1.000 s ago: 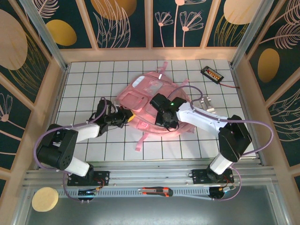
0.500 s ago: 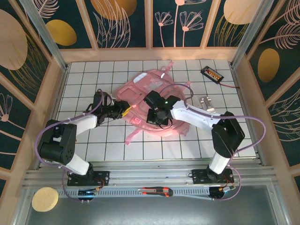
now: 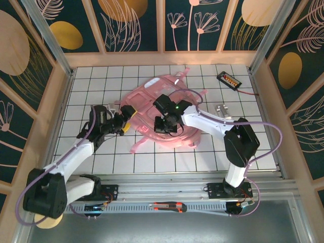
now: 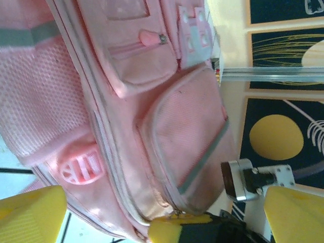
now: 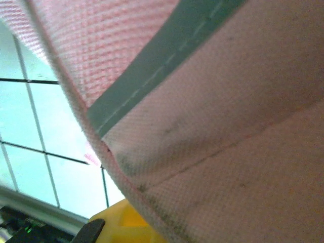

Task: Pack the student bag

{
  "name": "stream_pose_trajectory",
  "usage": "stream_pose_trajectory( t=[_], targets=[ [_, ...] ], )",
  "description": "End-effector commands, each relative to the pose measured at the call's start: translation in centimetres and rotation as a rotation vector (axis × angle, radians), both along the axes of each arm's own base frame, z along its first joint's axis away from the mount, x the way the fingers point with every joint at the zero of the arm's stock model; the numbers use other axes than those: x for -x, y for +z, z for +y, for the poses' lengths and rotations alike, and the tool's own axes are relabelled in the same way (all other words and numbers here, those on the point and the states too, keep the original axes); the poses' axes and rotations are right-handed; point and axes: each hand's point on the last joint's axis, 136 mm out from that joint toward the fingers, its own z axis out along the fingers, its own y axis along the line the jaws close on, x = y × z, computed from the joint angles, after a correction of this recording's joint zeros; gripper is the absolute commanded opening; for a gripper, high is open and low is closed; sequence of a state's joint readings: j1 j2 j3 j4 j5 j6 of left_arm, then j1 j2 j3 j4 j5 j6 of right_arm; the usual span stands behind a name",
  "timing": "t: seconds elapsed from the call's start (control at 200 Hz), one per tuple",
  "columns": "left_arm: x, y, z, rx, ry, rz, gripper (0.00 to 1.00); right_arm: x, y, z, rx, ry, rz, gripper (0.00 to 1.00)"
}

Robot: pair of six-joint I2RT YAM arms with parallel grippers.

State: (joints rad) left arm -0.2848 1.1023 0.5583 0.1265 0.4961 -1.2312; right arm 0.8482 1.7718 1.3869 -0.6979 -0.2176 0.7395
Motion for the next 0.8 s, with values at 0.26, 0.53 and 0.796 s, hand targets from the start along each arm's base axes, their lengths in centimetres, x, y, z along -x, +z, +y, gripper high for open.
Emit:
stream_pose_trajectory(
  t=[0.26, 0.53, 0.796],
  targets=[
    [3.8, -2.6, -4.6, 0.127, 0.096, 0.128, 0.9, 0.3, 2.5, 3.0, -0.176, 0.152, -0.02, 0.0],
    [2.4, -3.5, -5.6, 0.177, 0.112, 0.132, 0.75, 0.6, 2.7, 3.0, -0.191, 0.166, -0.017, 0.0],
    [1.7, -4.9, -6.5, 0.173, 0.099, 0.156, 0.62, 0.7, 2.8, 2.7, -0.193, 0.157, -0.02, 0.0]
  ],
)
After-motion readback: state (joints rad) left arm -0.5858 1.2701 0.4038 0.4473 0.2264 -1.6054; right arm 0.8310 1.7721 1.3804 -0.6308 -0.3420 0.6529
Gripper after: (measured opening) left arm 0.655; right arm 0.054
